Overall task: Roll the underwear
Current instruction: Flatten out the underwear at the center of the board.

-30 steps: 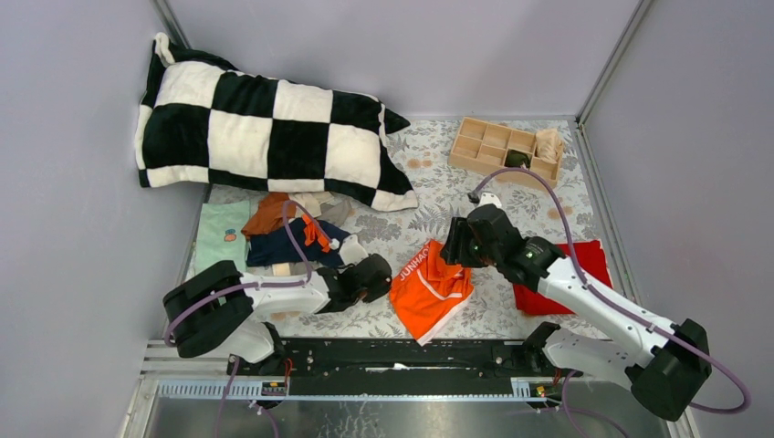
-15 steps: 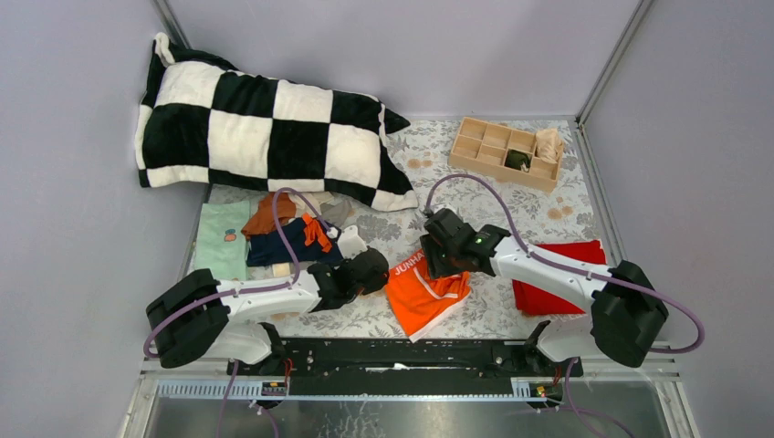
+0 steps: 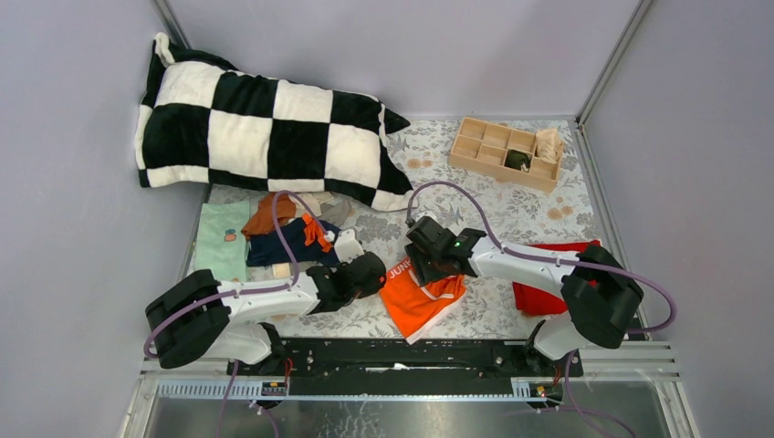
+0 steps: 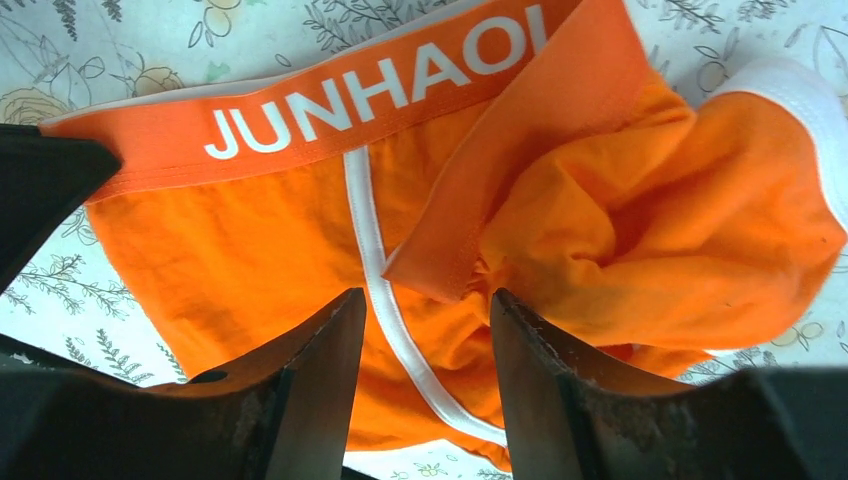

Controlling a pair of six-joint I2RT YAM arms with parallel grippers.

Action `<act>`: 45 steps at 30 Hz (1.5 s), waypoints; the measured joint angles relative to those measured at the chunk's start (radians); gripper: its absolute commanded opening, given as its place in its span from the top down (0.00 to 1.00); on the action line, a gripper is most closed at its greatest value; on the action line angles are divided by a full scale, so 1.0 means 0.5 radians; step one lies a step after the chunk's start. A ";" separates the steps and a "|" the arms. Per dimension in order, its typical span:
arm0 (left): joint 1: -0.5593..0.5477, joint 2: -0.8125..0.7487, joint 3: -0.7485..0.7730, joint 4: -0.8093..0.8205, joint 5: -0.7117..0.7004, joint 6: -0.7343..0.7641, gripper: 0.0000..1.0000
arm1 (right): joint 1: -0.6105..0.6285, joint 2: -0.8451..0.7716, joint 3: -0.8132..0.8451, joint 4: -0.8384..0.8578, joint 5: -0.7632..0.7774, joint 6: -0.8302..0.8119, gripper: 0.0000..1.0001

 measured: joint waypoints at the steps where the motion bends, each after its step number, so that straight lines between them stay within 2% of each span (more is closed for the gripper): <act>1: 0.000 0.003 0.000 0.001 0.001 0.000 1.00 | 0.008 0.015 0.000 0.012 -0.002 -0.004 0.46; 5: 0.000 0.021 0.000 0.002 0.012 -0.001 1.00 | 0.048 0.037 0.001 0.060 -0.020 -0.020 0.47; 11: 0.000 0.028 0.000 0.002 0.022 -0.002 1.00 | 0.063 0.071 0.039 0.093 -0.011 -0.047 0.39; 13: 0.000 0.028 -0.001 0.002 0.024 -0.002 1.00 | 0.063 0.113 0.063 0.097 0.005 -0.056 0.38; 17: 0.000 0.028 -0.002 0.001 0.027 -0.005 1.00 | 0.065 0.220 0.076 0.095 0.082 -0.065 0.43; 19: 0.000 0.028 -0.007 0.002 0.027 -0.011 1.00 | 0.065 0.275 0.077 0.090 0.124 -0.064 0.49; 23: 0.000 0.028 -0.028 0.000 0.032 -0.024 1.00 | 0.066 0.343 0.081 0.089 0.194 -0.050 0.75; 26: 0.000 0.027 -0.035 -0.003 0.034 -0.026 1.00 | 0.067 0.342 0.089 0.089 0.246 -0.017 0.86; 31: 0.000 0.017 -0.035 -0.021 0.033 -0.026 1.00 | 0.068 0.258 0.089 0.072 0.301 0.024 0.90; 36: 0.001 -0.064 -0.018 -0.150 -0.020 -0.025 1.00 | 0.069 -0.006 0.088 0.055 0.311 0.061 0.90; 45: 0.072 -0.476 0.054 -0.392 -0.132 0.075 1.00 | 0.069 -0.338 0.063 0.011 0.211 0.159 0.90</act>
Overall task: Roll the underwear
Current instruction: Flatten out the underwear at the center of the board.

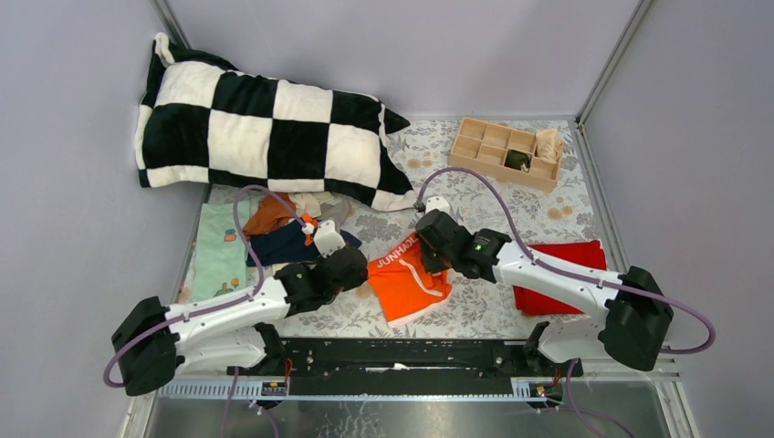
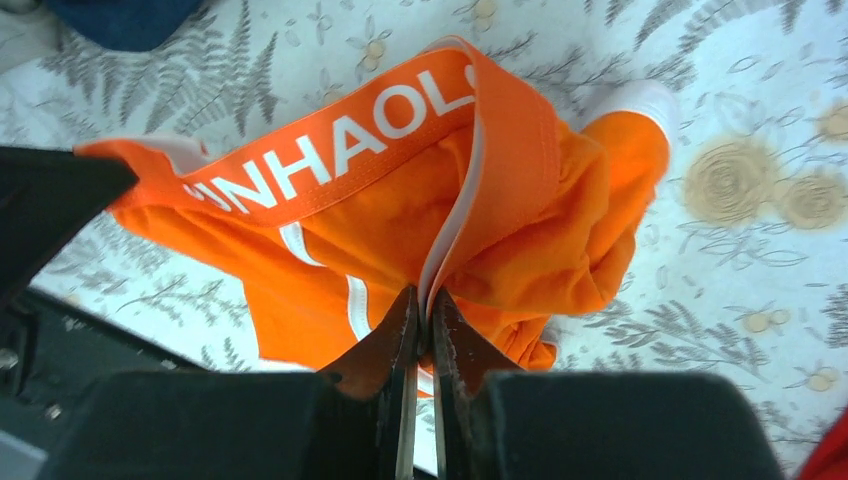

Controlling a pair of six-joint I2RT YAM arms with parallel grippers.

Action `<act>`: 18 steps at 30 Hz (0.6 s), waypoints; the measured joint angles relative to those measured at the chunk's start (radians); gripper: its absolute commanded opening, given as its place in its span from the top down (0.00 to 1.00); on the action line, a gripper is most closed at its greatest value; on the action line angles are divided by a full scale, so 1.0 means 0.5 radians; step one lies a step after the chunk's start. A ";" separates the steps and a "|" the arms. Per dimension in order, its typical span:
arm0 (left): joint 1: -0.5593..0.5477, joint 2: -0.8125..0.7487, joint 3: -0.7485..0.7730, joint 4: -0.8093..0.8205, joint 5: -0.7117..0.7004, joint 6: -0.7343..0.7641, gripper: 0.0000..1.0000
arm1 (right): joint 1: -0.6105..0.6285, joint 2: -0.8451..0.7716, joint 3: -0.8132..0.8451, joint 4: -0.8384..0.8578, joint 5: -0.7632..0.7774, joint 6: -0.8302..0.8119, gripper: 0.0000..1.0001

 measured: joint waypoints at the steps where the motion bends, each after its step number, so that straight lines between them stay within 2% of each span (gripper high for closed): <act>1: 0.004 -0.030 0.007 -0.020 -0.003 0.034 1.00 | 0.000 -0.012 -0.004 -0.007 -0.043 0.018 0.90; 9: 0.005 -0.151 0.108 -0.178 -0.012 0.344 1.00 | 0.001 -0.084 -0.307 0.111 -0.376 0.286 0.86; 12: 0.007 -0.127 0.108 -0.201 -0.005 0.404 1.00 | 0.001 -0.085 -0.423 0.150 -0.385 0.379 0.81; 15: 0.008 -0.060 0.103 -0.199 0.005 0.433 1.00 | 0.001 -0.063 -0.465 0.155 -0.381 0.439 0.72; 18: 0.008 0.008 0.092 -0.196 0.026 0.444 1.00 | 0.001 -0.039 -0.465 0.185 -0.377 0.465 0.75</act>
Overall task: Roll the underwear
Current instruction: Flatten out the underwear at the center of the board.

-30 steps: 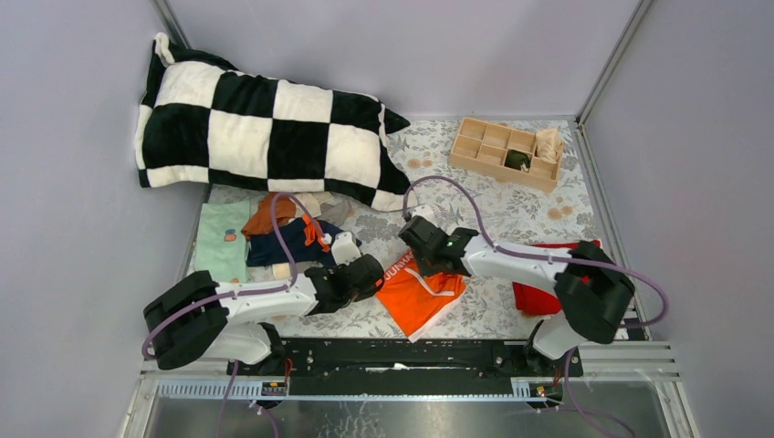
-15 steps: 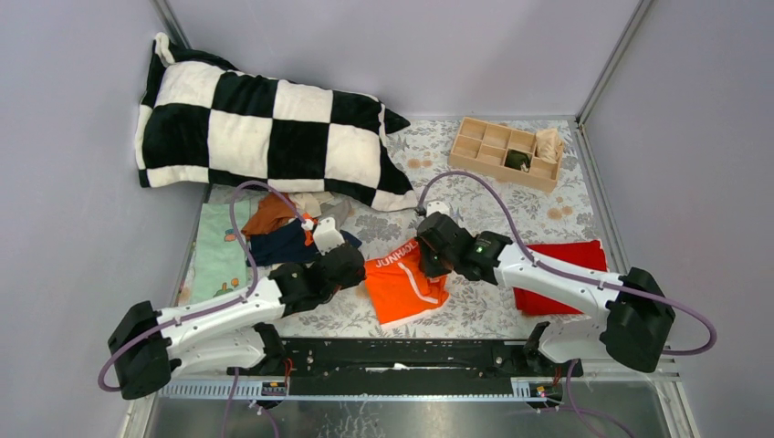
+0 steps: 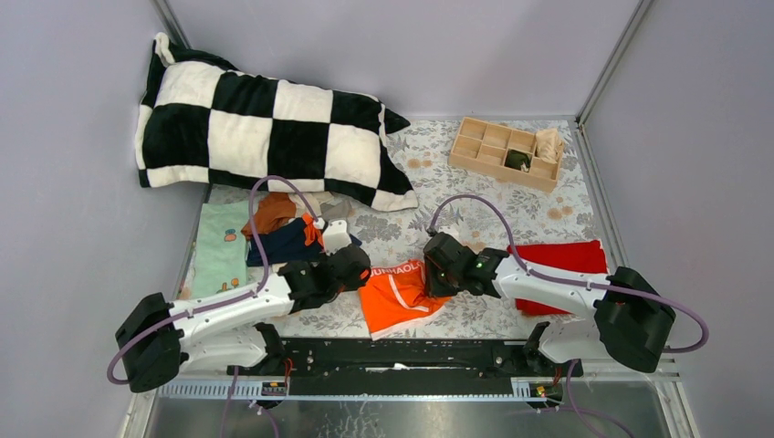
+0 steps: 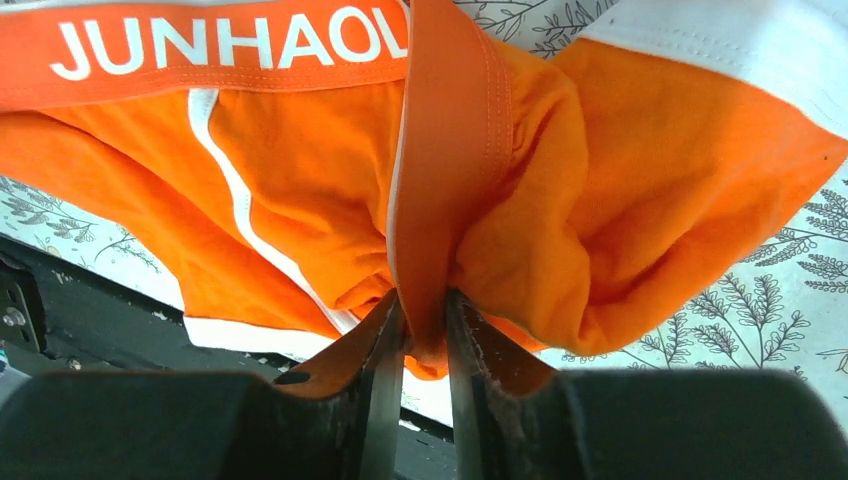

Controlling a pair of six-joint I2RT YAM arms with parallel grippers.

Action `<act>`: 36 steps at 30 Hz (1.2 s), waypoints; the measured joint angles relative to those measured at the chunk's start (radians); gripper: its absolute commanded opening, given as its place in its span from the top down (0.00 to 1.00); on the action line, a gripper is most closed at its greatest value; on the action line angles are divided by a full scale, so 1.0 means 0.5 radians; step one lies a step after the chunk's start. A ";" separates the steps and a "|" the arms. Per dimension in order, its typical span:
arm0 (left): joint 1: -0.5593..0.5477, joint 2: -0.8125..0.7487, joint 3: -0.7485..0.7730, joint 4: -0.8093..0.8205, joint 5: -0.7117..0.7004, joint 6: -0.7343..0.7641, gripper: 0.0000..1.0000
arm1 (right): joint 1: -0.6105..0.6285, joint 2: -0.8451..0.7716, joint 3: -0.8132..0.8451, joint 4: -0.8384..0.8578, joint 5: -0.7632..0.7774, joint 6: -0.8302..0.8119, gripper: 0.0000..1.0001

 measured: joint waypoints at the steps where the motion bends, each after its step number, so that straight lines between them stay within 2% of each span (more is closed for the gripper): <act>1: -0.001 0.019 -0.004 0.001 0.006 0.002 1.00 | 0.000 0.001 0.000 0.001 0.008 0.004 0.80; 4: 0.000 0.047 -0.008 0.007 0.017 0.002 1.00 | 0.000 0.000 0.005 -0.002 0.038 0.012 0.91; 7: 0.000 0.050 -0.008 0.006 0.017 0.003 1.00 | 0.000 -0.008 0.024 -0.026 0.092 0.010 0.96; 14: 0.009 -0.014 0.105 -0.182 -0.110 0.018 1.00 | 0.000 -0.208 0.188 -0.285 0.279 -0.039 0.96; 24: 0.048 -0.487 0.513 -0.432 -0.404 0.245 1.00 | -0.001 -0.573 0.540 -0.720 0.378 -0.095 0.96; 31: 0.048 -0.586 0.681 -0.671 -0.426 0.385 1.00 | -0.002 -0.690 0.757 -1.046 0.263 -0.097 0.96; 36: 0.048 -0.587 0.840 -0.818 -0.236 0.507 1.00 | -0.003 -0.745 0.888 -1.197 0.014 -0.111 1.00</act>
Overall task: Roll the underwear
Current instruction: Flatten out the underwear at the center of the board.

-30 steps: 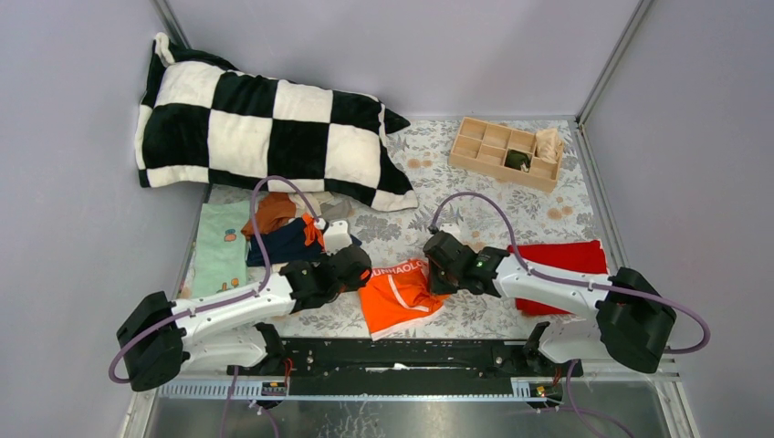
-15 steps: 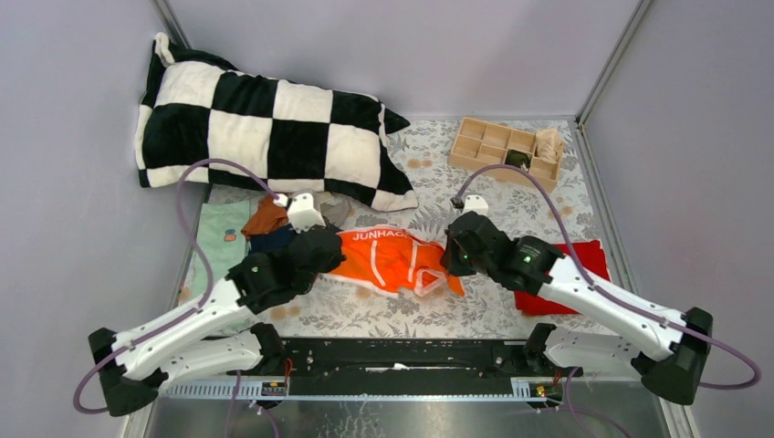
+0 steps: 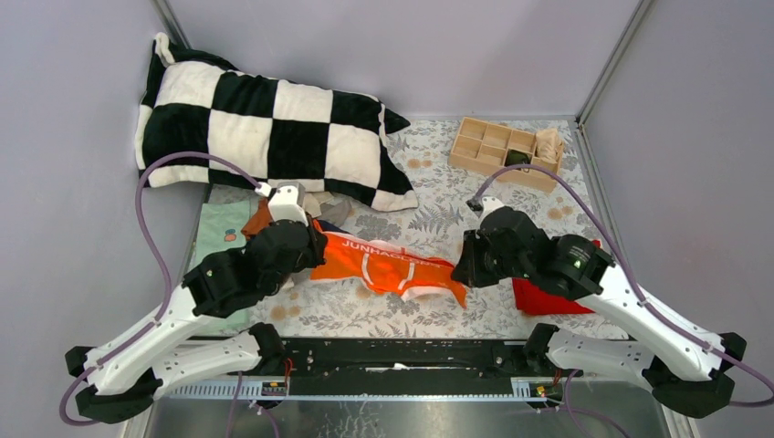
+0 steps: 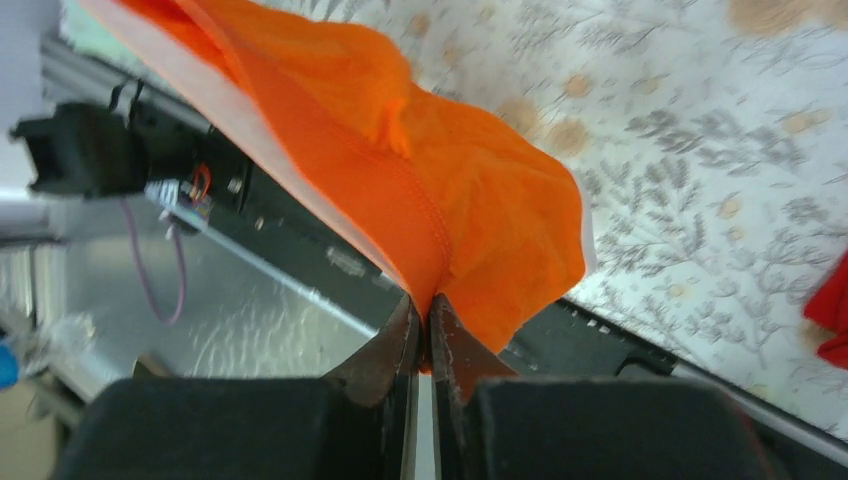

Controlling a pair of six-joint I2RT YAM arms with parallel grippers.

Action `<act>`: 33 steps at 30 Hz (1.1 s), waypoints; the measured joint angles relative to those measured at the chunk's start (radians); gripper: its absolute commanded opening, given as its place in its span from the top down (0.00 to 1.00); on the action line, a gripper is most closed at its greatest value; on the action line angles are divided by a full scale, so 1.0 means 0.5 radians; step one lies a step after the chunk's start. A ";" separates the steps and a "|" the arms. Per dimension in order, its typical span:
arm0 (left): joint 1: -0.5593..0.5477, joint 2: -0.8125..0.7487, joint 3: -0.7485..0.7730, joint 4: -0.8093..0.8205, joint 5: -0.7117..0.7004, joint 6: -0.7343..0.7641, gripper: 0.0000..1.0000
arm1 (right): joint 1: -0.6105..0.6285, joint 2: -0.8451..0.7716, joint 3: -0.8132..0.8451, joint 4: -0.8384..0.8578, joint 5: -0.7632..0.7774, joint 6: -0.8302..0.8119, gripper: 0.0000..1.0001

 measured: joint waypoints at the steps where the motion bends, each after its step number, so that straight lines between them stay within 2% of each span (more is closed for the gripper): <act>1: 0.000 -0.002 0.029 -0.020 0.056 0.029 1.00 | 0.000 -0.010 0.010 -0.030 -0.073 -0.002 1.00; 6: 0.000 -0.021 0.134 -0.104 0.495 0.160 1.00 | -0.001 -0.092 0.008 -0.142 -0.439 0.002 1.00; 9: 0.000 -0.057 0.121 -0.110 0.636 0.189 1.00 | -0.001 -0.161 0.001 -0.169 -0.558 0.002 1.00; 13: 0.008 -0.076 -0.063 0.011 0.478 0.163 1.00 | -0.032 -0.013 -0.038 -0.188 -0.423 -0.034 1.00; 15: 0.051 0.056 -0.179 0.120 0.334 0.123 1.00 | -0.104 0.185 -0.079 -0.146 -0.335 -0.076 1.00; 18: 0.199 0.410 -0.340 0.369 0.204 0.078 1.00 | -0.314 0.526 -0.201 0.053 -0.207 -0.161 1.00; 21: 0.347 0.681 -0.462 0.604 0.190 0.074 1.00 | -0.487 0.705 -0.278 0.238 -0.095 -0.236 1.00; 24: 0.459 0.878 -0.482 0.858 0.220 0.106 1.00 | -0.536 0.760 -0.272 0.423 -0.046 -0.309 1.00; 29: 0.512 1.187 -0.442 1.190 0.259 0.207 1.00 | -0.578 0.948 -0.264 0.642 -0.003 -0.414 1.00; 33: 0.513 1.327 -0.436 1.331 0.288 0.271 1.00 | -0.628 1.054 -0.311 0.760 0.003 -0.455 0.97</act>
